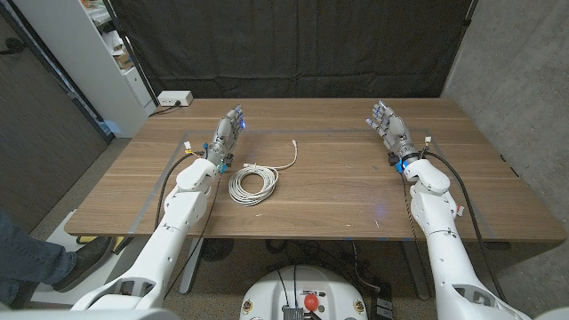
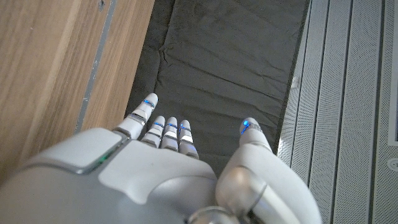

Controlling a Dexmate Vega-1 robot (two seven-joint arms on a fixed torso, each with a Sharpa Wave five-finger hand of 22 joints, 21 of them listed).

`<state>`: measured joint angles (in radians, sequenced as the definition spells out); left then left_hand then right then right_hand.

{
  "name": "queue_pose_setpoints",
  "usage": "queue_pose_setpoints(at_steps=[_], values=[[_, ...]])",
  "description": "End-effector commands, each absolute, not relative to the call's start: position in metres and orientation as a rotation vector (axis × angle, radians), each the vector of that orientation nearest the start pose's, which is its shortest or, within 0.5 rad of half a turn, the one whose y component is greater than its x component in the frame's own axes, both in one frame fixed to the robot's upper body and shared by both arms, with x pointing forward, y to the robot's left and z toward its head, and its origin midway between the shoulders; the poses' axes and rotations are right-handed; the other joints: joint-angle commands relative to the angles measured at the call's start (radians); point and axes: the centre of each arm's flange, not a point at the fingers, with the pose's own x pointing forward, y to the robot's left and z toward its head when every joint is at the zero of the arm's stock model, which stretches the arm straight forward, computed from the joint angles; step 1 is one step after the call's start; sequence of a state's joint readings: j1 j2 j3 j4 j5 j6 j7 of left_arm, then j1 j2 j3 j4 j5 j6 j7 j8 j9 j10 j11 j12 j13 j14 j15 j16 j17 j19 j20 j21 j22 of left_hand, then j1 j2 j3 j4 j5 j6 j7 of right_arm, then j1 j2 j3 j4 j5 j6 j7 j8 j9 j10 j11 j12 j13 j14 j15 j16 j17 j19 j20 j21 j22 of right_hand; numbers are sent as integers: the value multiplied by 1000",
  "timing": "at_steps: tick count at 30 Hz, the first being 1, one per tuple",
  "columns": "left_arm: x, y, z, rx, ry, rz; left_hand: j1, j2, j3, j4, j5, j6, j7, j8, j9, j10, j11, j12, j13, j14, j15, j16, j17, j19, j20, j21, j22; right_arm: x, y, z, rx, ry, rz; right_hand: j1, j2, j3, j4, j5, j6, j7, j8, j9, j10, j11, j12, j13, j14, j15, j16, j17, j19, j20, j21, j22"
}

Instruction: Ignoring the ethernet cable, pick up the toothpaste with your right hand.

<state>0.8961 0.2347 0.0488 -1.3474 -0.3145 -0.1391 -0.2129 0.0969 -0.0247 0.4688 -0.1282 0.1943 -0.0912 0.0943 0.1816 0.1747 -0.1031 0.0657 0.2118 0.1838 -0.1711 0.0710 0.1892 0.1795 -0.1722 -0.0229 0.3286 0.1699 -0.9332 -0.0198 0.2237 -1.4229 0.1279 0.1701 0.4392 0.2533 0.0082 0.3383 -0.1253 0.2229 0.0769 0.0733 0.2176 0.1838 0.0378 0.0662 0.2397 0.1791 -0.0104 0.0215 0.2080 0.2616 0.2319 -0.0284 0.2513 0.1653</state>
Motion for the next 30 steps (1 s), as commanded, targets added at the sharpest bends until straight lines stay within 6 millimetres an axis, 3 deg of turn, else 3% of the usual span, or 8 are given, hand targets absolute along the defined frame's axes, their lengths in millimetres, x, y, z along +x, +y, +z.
queue_pose_setpoints(at_steps=[1,30], values=[[650,281,-25,-20,-589,-214,9,3,5,-1,0,2,7,6,3,-3,0,0,4,-4,3,5,1,-59,2,-3,4,613,-307,-19,16,-722,218,13,-1,2,-7,4,0,1,-4,3,10,5,-1,5,9,5,7,0,11,2,-1,5],[641,281,-21,-1,-608,-220,12,6,3,-2,-2,4,5,6,3,-1,-2,-1,4,-3,3,3,2,-57,7,-17,6,581,-327,-26,2,-763,184,39,-9,-3,-20,0,6,5,-10,4,32,5,-13,6,49,10,15,-18,78,10,1,2]])
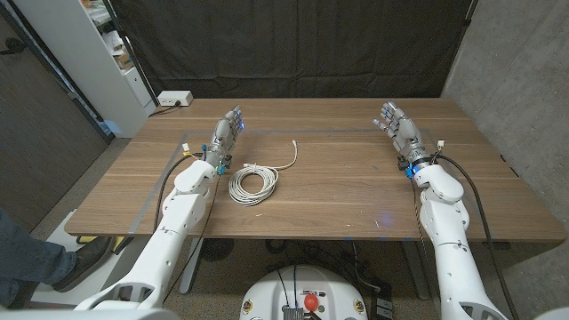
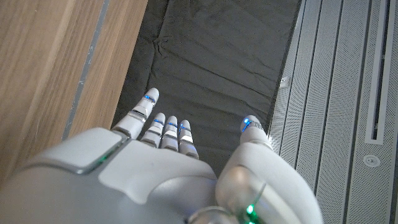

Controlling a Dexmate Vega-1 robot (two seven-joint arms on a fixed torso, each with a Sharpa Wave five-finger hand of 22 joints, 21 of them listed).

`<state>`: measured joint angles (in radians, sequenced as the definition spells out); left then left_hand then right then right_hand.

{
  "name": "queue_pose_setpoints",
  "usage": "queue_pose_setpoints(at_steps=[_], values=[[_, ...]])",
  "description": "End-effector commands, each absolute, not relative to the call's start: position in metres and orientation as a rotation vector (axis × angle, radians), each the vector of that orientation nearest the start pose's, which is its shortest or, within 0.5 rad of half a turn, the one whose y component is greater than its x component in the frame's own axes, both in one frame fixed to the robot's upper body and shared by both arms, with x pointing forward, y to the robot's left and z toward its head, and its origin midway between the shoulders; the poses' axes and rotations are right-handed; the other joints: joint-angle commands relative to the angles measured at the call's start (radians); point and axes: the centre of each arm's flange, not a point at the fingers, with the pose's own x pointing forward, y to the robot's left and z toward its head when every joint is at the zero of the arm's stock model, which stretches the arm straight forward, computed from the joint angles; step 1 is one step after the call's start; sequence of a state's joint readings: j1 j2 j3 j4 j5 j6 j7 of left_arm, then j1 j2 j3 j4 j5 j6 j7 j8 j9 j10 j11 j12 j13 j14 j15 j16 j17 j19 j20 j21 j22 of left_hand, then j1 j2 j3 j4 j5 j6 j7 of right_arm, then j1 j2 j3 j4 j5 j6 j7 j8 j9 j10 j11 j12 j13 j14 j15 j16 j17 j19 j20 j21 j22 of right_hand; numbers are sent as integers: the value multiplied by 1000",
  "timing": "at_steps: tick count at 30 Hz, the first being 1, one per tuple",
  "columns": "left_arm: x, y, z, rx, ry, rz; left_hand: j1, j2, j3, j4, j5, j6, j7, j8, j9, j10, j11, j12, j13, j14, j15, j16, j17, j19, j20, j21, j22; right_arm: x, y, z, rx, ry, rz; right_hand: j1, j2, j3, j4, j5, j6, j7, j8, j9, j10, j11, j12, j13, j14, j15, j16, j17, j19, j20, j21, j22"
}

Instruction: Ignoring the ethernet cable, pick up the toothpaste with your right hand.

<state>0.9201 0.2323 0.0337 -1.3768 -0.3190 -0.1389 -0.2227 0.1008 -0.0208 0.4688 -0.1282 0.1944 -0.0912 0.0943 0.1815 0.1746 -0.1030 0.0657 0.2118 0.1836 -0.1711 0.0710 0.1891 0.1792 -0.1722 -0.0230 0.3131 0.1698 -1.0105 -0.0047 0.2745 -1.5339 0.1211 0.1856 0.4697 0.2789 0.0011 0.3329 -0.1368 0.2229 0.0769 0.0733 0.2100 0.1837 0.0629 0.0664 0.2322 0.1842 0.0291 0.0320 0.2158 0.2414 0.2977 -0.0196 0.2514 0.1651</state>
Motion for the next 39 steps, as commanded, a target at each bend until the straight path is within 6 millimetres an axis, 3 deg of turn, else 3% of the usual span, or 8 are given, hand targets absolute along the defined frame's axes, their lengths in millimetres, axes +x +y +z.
queue_pose_setpoints(at_steps=[1,28,39], values=[[640,281,-20,-2,-608,-221,8,2,3,-2,-2,5,6,7,3,-2,-2,-1,4,-3,2,3,2,-57,8,-2,6,580,-327,-26,0,-765,182,13,-2,2,-8,0,6,5,-3,4,7,5,-5,1,9,-1,7,2,13,2,0,2],[643,268,-20,7,-603,-247,10,4,2,-3,-2,3,3,6,3,-3,-5,-3,4,-2,4,2,3,-56,12,-11,7,563,-343,-35,-5,-781,173,17,1,-3,-6,-2,15,7,-3,4,17,5,-11,1,14,5,7,-3,17,7,-11,2],[645,273,-19,4,-603,-258,12,5,2,-3,-3,2,4,5,3,-3,-2,-3,4,-3,4,2,3,-55,12,-15,7,558,-345,-40,-11,-790,162,16,2,-5,-4,-3,14,8,-4,4,17,5,-14,2,14,5,7,-4,15,10,-16,2]])
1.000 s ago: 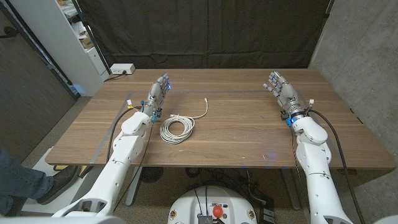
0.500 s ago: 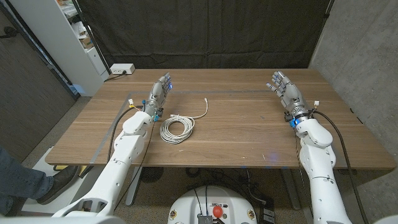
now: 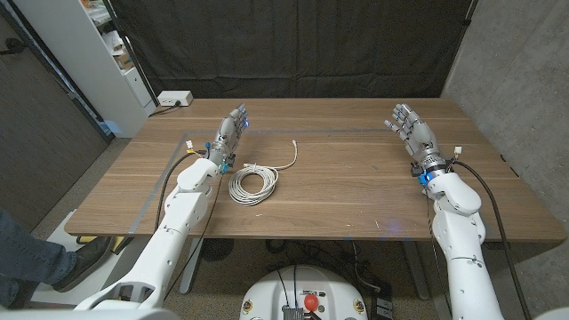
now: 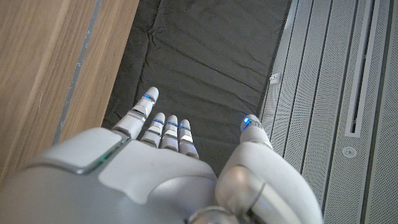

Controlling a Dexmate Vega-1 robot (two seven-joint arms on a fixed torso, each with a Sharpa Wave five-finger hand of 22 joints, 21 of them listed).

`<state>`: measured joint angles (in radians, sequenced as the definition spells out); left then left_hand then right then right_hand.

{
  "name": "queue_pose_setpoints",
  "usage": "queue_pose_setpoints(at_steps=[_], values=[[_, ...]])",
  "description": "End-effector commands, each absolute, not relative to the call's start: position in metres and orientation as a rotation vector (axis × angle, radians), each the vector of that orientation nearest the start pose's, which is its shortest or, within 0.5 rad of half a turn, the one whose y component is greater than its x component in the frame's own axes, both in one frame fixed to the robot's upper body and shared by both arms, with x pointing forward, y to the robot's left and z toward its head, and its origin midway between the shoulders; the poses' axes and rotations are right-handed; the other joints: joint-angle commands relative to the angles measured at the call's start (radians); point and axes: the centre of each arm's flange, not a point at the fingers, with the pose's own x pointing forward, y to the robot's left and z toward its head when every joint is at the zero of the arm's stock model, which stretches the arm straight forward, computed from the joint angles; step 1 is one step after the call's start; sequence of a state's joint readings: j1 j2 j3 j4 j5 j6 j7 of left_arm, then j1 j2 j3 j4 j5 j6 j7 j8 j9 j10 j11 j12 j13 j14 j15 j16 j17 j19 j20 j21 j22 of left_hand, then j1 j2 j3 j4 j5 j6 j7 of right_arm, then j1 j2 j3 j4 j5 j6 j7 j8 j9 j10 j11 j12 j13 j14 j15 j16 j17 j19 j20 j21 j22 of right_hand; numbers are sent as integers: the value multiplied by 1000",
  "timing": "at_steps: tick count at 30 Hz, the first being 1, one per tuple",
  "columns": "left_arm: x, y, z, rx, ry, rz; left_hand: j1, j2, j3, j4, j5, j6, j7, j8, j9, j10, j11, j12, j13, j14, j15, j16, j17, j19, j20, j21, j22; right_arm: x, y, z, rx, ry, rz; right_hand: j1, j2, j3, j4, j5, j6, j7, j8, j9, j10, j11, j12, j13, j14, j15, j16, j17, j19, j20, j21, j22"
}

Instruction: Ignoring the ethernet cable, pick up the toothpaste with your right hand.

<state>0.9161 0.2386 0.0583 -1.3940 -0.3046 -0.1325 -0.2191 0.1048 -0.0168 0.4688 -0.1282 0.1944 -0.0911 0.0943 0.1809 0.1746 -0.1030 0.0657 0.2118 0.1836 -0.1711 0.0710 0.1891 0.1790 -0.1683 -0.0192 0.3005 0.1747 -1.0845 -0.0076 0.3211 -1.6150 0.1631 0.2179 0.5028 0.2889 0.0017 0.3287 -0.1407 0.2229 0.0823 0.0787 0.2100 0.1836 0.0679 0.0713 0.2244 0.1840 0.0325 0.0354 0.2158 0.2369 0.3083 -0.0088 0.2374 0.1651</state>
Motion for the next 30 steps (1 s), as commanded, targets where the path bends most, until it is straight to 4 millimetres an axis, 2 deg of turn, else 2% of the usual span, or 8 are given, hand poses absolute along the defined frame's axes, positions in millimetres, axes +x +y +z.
queue_pose_setpoints(at_steps=[1,18,30], values=[[645,273,-19,4,-603,-259,8,1,2,-3,-3,2,4,6,3,-2,-1,-3,5,-2,5,2,3,-59,8,-3,2,558,-345,-40,-11,-790,162,6,2,0,0,-3,9,3,-4,4,12,-1,-6,2,11,2,7,1,5,-2,-2,2],[650,273,-21,-11,-601,-263,10,3,1,-4,-4,11,5,9,3,8,-3,0,5,7,5,5,3,-49,10,-7,2,546,-350,-43,-39,-807,135,6,2,-5,2,-5,14,2,-5,4,17,-2,-9,2,15,1,8,-1,4,-4,-9,3],[651,272,-14,4,-605,-262,13,4,1,-6,-4,12,5,9,3,9,-2,0,5,14,7,7,4,-45,12,-10,3,539,-356,-43,-50,-817,129,7,4,-6,2,-5,15,3,-5,4,20,-2,-10,2,16,-3,8,-2,2,-8,-14,3]])
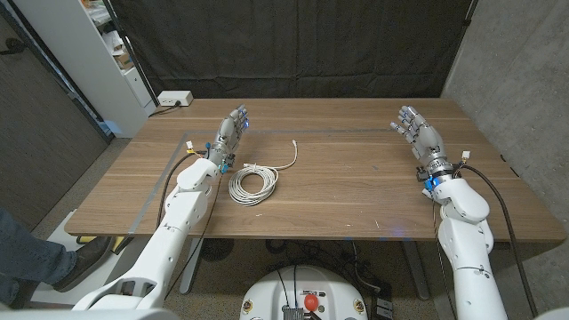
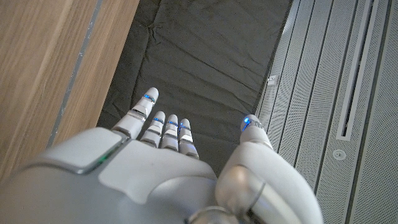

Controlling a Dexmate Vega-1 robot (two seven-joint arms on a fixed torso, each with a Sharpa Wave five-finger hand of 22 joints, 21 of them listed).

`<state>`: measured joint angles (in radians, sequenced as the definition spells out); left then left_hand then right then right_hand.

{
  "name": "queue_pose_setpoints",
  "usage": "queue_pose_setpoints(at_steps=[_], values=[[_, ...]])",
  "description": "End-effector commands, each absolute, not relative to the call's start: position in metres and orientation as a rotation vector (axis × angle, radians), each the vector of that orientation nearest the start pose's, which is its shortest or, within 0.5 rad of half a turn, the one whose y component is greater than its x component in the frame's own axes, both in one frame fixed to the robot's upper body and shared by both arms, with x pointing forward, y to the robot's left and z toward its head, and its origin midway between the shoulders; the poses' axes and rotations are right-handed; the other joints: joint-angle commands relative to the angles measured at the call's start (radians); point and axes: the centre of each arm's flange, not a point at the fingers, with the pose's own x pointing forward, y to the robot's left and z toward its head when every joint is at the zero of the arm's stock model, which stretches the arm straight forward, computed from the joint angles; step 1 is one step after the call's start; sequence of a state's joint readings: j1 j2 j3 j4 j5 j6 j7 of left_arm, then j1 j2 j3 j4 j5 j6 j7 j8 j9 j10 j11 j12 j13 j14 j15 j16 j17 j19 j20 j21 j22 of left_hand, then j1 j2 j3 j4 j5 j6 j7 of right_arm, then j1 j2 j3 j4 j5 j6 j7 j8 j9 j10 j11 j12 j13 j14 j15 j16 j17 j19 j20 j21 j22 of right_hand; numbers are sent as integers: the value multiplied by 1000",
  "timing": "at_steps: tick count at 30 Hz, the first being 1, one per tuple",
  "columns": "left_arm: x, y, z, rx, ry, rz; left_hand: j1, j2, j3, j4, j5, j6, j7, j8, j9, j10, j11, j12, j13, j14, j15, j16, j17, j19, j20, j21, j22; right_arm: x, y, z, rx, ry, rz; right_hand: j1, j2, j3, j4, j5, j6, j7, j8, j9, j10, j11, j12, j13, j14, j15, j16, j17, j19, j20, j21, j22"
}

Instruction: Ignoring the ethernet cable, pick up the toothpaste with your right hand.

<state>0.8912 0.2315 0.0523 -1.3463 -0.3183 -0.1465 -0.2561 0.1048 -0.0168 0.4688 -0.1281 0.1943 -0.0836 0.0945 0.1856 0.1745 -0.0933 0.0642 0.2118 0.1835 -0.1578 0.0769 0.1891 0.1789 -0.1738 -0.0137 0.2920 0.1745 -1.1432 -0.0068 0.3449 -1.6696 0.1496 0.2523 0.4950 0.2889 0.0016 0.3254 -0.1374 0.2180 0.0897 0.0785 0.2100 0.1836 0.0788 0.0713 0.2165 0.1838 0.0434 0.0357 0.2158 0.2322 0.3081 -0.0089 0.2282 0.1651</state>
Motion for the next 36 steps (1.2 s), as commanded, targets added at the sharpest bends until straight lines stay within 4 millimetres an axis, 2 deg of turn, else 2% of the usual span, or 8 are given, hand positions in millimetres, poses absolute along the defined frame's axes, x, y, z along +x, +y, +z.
queue_pose_setpoints(at_steps=[1,36], values=[[651,272,-14,9,-604,-259,13,5,1,-6,-4,5,5,4,3,-1,0,0,5,1,1,7,4,-39,6,-2,3,538,-356,-43,-49,-818,132,8,4,-2,-1,0,8,3,-5,4,9,-2,-3,2,5,-4,8,2,2,-8,-5,3],[659,274,-2,28,-605,-264,18,7,-1,-7,-5,1,4,2,4,-7,-1,-4,5,-9,2,1,4,-46,12,-18,4,516,-371,-58,-72,-832,75,15,10,-6,-1,-1,10,2,-8,4,15,-5,-8,3,15,-6,10,0,7,-10,-14,4]])
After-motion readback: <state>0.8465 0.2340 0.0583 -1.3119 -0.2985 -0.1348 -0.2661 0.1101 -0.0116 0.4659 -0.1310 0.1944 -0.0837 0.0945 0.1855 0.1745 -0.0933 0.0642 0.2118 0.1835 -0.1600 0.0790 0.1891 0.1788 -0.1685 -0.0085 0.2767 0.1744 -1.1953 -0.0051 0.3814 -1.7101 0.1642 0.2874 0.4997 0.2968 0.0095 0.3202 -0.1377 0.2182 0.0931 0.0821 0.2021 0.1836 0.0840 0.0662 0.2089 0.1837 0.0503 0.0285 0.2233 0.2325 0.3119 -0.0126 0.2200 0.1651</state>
